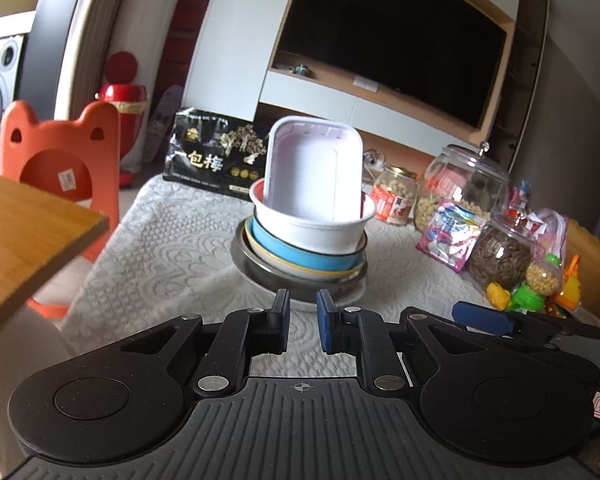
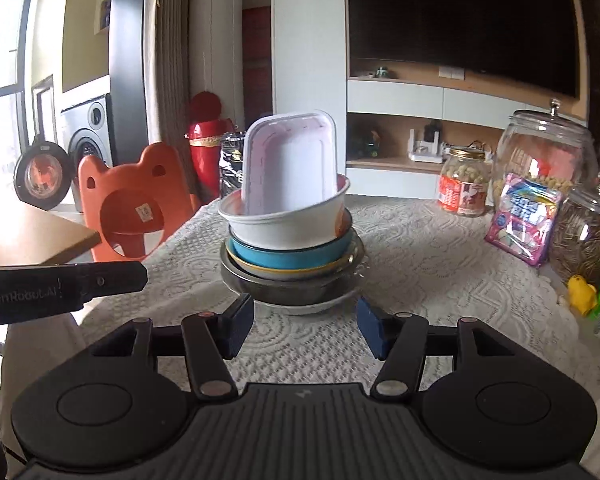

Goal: Organize plates and bowls

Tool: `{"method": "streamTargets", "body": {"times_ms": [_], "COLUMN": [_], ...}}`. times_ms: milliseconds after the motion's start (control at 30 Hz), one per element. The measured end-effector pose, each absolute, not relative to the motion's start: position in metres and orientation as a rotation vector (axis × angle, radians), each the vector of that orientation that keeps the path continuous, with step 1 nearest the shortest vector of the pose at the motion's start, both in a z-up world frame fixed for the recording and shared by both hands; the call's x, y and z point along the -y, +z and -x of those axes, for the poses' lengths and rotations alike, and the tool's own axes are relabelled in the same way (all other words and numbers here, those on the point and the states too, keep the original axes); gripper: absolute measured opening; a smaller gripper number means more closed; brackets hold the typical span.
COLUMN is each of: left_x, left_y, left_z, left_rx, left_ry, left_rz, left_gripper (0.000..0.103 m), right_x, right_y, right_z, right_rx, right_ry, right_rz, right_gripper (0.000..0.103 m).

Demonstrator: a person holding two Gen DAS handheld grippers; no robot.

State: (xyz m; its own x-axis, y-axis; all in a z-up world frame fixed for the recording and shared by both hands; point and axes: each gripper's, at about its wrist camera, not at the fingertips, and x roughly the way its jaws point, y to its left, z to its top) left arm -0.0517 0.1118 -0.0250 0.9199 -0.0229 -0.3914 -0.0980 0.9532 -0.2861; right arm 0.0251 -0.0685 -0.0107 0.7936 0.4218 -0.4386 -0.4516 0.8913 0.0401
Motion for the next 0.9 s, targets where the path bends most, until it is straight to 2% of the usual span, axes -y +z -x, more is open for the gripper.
{"method": "streamTargets", "body": {"times_ms": [233,900], "left_x": [-0.077,-0.072], "left_y": [-0.044,-0.046], "left_z": [0.048,0.048], "left_rx": [-0.426,-0.44], "left_ry": [0.111,0.104], "left_rz": [0.123,0.093], "left_gripper": [0.017,0.017], "right_x": [0.08,0.076], "right_y": [-0.025,-0.031], "right_z": [-0.023,-0.015], "right_rx": [-0.463,-0.461], "right_ry": [0.463,0.486], "right_rz": [0.023,0.041], "right_gripper": [0.057,0.057]}}
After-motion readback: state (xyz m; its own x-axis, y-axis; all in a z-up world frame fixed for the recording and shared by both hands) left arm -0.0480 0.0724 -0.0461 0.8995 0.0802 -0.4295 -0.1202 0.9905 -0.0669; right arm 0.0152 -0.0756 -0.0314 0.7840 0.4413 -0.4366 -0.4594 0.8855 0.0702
